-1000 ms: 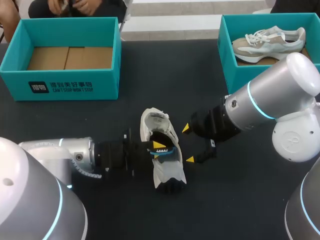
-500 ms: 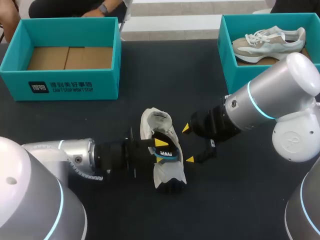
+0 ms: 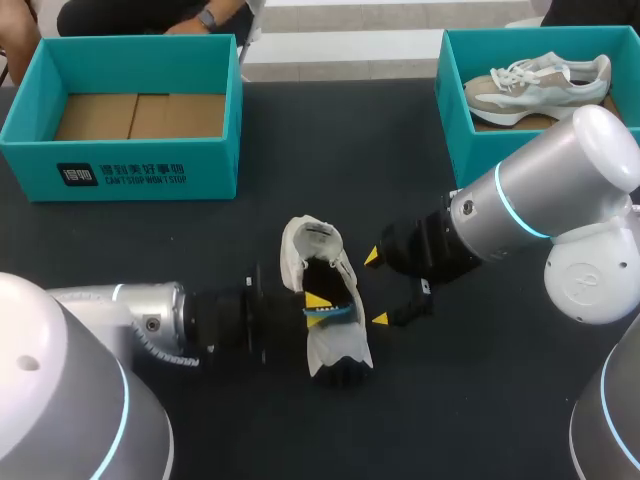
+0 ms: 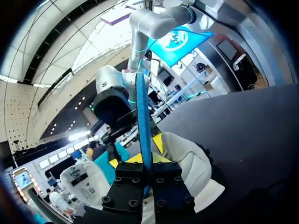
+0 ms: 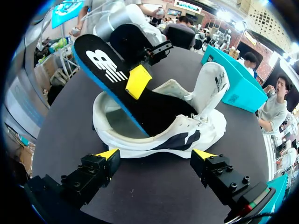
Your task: Take the shoe out of the shoebox, open the shoe tongue, remove and reinsert the insole, then place the shoe into the shoebox
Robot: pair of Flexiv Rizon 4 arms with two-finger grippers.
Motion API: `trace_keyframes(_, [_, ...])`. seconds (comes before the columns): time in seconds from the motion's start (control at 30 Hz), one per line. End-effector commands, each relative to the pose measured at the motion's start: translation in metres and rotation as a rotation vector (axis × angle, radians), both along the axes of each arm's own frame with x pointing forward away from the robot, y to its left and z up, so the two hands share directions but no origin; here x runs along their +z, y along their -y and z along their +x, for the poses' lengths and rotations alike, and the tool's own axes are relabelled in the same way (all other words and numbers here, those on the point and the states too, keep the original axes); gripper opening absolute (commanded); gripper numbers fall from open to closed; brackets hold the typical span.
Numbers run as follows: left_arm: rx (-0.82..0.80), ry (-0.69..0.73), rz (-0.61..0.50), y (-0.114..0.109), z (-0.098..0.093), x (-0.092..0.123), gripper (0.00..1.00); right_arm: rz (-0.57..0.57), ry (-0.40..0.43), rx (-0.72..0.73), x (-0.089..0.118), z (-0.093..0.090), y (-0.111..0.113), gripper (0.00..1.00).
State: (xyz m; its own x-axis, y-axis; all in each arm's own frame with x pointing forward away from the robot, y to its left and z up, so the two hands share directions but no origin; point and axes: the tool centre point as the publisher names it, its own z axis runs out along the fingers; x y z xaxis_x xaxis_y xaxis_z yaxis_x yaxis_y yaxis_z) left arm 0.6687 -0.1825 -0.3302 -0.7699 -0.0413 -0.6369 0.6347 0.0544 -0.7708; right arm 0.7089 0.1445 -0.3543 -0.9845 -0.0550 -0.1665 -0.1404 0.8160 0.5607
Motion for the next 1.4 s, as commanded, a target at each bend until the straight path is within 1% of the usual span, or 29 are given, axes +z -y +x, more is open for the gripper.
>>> trace_keyframes(0.03, [0.028, 0.0, -0.01, -0.001, 0.011, -0.006, 0.0, 0.001, 0.001, -0.001, -0.001, -0.001, 0.0, 1.0])
trace_keyframes(0.17, [0.038, -0.005, 0.003, -0.003, 0.016, -0.012, 0.0, 0.001, 0.001, -0.001, -0.001, -0.001, 0.0, 1.0])
trace_keyframes(0.33, [0.046, -0.013, 0.003, -0.003, 0.017, -0.013, 0.0, 0.001, 0.001, -0.001, -0.001, -0.001, 0.0, 1.0])
trace_keyframes(0.37, [0.044, -0.014, 0.002, -0.003, 0.014, -0.012, 0.18, 0.001, 0.001, -0.001, -0.001, -0.001, 0.0, 1.0])
trace_keyframes(0.4, [0.041, -0.013, 0.0, -0.002, 0.013, -0.01, 0.27, 0.001, 0.001, -0.001, -0.001, -0.001, 0.0, 1.0])
trace_keyframes(0.43, [0.038, -0.012, -0.005, -0.002, 0.012, -0.008, 0.33, 0.001, 0.001, -0.001, -0.001, -0.001, 0.0, 1.0])
trace_keyframes(0.47, [0.037, -0.01, -0.012, -0.002, 0.011, -0.006, 0.36, 0.001, 0.001, -0.001, -0.001, -0.001, 0.0, 1.0])
trace_keyframes(0.57, [0.023, -0.004, -0.03, -0.002, 0.006, 0.003, 0.37, 0.001, 0.001, -0.001, -0.001, -0.001, 0.0, 1.0])
trace_keyframes(0.77, [0.005, 0.011, -0.061, -0.002, -0.005, 0.018, 0.32, 0.001, 0.001, -0.001, -0.001, -0.001, 0.0, 1.0])
trace_keyframes(0.87, [-0.011, 0.008, -0.056, -0.002, -0.012, 0.017, 0.29, 0.001, 0.001, -0.001, -0.001, -0.001, 0.0, 1.0])
trace_keyframes(0.93, [-0.024, 0.004, -0.043, 0.0, -0.016, 0.013, 0.24, 0.001, 0.001, -0.001, -0.001, -0.001, 0.0, 1.0])
trace_keyframes(0.97, [-0.028, 0.001, -0.042, 0.001, -0.018, 0.01, 0.13, 0.001, 0.001, -0.001, -0.001, -0.001, 0.0, 1.0])
trace_keyframes(1.0, [-0.033, 0.0, -0.037, 0.003, -0.02, 0.008, 0.0, 0.001, 0.001, -0.001, -0.001, -0.001, 0.0, 1.0])
trace_keyframes(1.1, [-0.043, 0.015, -0.031, 0.007, -0.021, 0.001, 0.0, 0.001, 0.001, -0.001, -0.001, -0.001, 0.0, 1.0])
trace_keyframes(1.27, [-0.045, 0.057, -0.001, 0.016, -0.017, -0.014, 0.0, 0.001, 0.001, -0.001, -0.001, -0.001, 0.0, 1.0])
trace_keyframes(1.3, [-0.045, 0.057, -0.001, 0.016, -0.017, -0.014, 0.0, 0.001, 0.001, -0.001, -0.001, -0.001, 0.0, 1.0])
trace_keyframes(1.4, [-0.038, 0.076, 0.008, 0.018, -0.009, -0.018, 0.0, 0.001, 0.001, -0.001, -0.001, -0.001, 0.0, 1.0])
